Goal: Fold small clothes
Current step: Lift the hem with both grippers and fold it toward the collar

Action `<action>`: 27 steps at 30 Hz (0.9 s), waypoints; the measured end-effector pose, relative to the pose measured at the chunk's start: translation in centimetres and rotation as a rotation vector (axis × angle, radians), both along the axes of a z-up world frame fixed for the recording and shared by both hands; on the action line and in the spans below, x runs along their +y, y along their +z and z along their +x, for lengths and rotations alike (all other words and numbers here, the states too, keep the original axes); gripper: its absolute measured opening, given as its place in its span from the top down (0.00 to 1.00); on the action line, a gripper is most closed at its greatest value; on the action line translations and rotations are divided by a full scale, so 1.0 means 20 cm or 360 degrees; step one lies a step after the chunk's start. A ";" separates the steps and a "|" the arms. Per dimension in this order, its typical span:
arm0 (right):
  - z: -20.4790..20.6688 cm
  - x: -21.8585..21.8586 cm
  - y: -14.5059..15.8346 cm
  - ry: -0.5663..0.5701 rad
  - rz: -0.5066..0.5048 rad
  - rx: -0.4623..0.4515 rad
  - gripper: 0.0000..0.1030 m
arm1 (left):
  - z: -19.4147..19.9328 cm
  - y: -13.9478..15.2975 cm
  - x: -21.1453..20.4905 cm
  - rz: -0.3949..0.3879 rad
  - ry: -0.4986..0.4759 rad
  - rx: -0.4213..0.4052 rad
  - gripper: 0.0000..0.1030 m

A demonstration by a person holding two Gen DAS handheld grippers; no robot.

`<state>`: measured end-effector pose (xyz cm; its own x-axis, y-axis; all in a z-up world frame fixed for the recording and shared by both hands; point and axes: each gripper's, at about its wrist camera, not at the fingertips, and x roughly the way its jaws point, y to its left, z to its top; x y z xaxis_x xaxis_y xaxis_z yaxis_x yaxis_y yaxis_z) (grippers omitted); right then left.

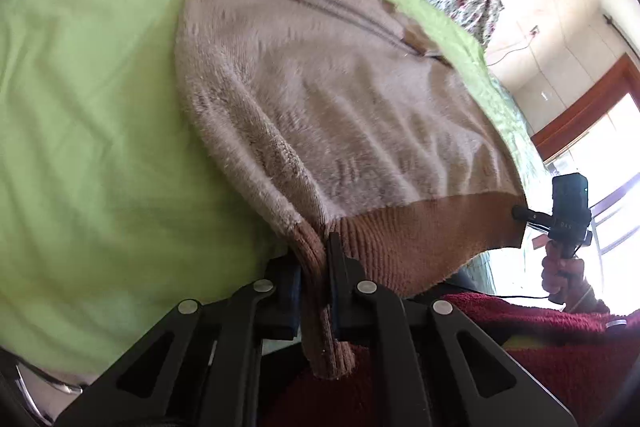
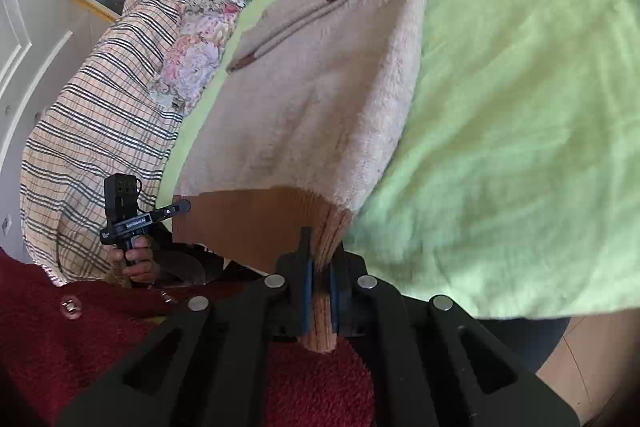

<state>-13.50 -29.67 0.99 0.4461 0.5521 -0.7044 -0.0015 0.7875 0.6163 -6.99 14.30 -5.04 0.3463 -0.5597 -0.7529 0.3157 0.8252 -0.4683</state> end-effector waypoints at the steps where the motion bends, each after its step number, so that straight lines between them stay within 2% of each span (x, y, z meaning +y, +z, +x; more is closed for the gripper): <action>1: -0.01 -0.01 0.02 -0.0004 0.0021 -0.0010 0.93 | -0.02 0.02 0.01 -0.0014 0.0016 -0.0018 0.93; 8: 0.06 -0.03 0.21 -0.0037 0.0205 -0.0246 0.93 | -0.03 0.21 0.11 -0.0200 0.0115 -0.0140 0.95; 11: 0.14 -0.06 0.29 -0.0075 0.0266 -0.0356 0.93 | 0.02 0.33 0.14 -0.0246 0.0144 -0.0237 0.95; 14: 0.26 -0.07 0.39 -0.0090 0.0252 -0.0479 0.93 | 0.13 0.47 0.15 -0.0271 0.0165 -0.0367 0.95; 19: 0.59 -0.13 0.53 -0.0170 0.0200 -0.0659 0.93 | 0.46 0.68 0.14 -0.0307 0.0220 -0.0585 0.95; 21: 0.72 -0.17 0.55 -0.0221 0.0175 -0.0697 0.93 | 0.61 0.73 0.11 -0.0297 0.0254 -0.0632 0.95; 24: 0.97 -0.24 0.53 -0.0315 0.0139 -0.0710 0.93 | 0.89 0.77 0.05 -0.0316 0.0300 -0.0634 0.95; 27: 1.21 -0.29 0.48 -0.0391 0.0085 -0.0665 0.93 | 1.17 0.75 -0.01 -0.0252 0.0323 -0.0598 0.95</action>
<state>10.64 -35.42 10.54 0.8064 0.4255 -0.4107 -0.0753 0.7627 0.6423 16.48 14.08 9.87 0.6940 -0.5502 -0.4645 0.3270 0.8155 -0.4775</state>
